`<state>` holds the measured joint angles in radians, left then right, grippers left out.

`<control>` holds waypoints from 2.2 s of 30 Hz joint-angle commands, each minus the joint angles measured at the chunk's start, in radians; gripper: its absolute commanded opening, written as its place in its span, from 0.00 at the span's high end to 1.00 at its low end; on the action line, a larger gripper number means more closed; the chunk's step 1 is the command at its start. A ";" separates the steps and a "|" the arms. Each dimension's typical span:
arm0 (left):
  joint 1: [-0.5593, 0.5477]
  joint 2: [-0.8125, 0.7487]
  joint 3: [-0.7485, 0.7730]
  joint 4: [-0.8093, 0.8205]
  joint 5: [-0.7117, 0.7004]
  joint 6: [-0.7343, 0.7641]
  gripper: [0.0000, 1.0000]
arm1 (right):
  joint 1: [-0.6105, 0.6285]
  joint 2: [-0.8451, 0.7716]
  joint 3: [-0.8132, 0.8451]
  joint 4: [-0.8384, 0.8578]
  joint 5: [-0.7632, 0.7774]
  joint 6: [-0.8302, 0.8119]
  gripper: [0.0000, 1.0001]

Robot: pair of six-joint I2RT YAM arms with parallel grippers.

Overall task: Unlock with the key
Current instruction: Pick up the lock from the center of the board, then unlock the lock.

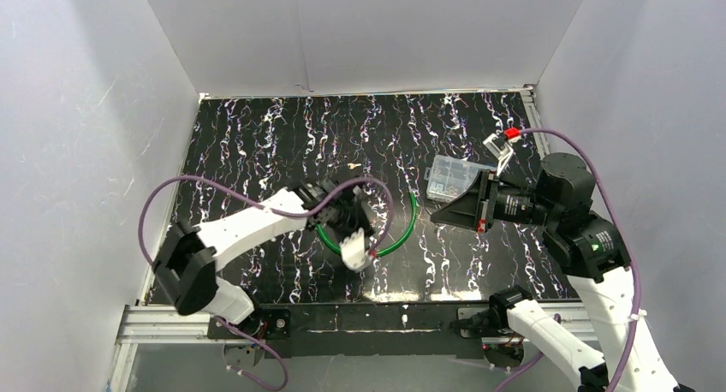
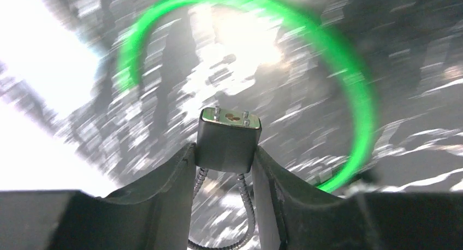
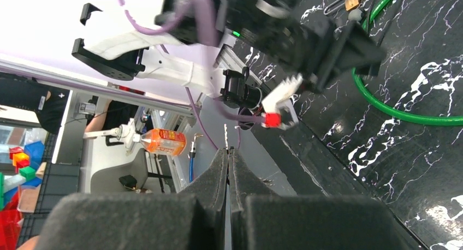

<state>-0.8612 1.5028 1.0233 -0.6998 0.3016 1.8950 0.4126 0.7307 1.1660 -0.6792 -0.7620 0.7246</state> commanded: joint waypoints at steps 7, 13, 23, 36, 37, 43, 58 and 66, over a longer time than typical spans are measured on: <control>0.006 -0.373 0.504 -0.191 -0.052 -0.396 1.00 | 0.011 0.139 0.271 -0.077 -0.092 -0.210 0.99; 0.006 -0.469 0.696 -0.297 0.016 -0.564 1.00 | 0.198 0.235 0.399 -0.072 0.012 -0.336 0.99; 0.006 -0.471 0.773 -0.381 -0.122 -0.748 1.00 | 0.473 0.378 0.565 -0.150 0.277 -0.492 0.99; 0.006 -0.430 0.872 -0.426 0.011 -0.782 1.00 | 0.506 0.664 0.797 -0.092 0.116 -0.356 0.99; 0.006 -0.444 0.855 -0.420 0.026 -0.763 1.00 | 0.506 0.679 0.806 -0.086 0.124 -0.337 0.99; 0.006 -0.466 0.830 -0.406 0.085 -0.750 1.00 | 0.527 0.693 0.814 -0.042 0.127 -0.328 0.99; -0.023 -0.456 0.732 -0.292 -0.141 -0.707 1.00 | 0.538 0.732 0.823 -0.043 0.141 -0.314 0.99; -0.037 -0.463 0.711 -0.262 -0.193 -0.673 1.00 | 0.539 0.778 0.863 -0.109 0.177 -0.321 0.99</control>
<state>-0.8879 1.0615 1.7416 -1.0096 0.1509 1.1942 0.9455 1.5055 1.9831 -0.7677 -0.5999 0.4015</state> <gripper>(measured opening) 0.370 0.029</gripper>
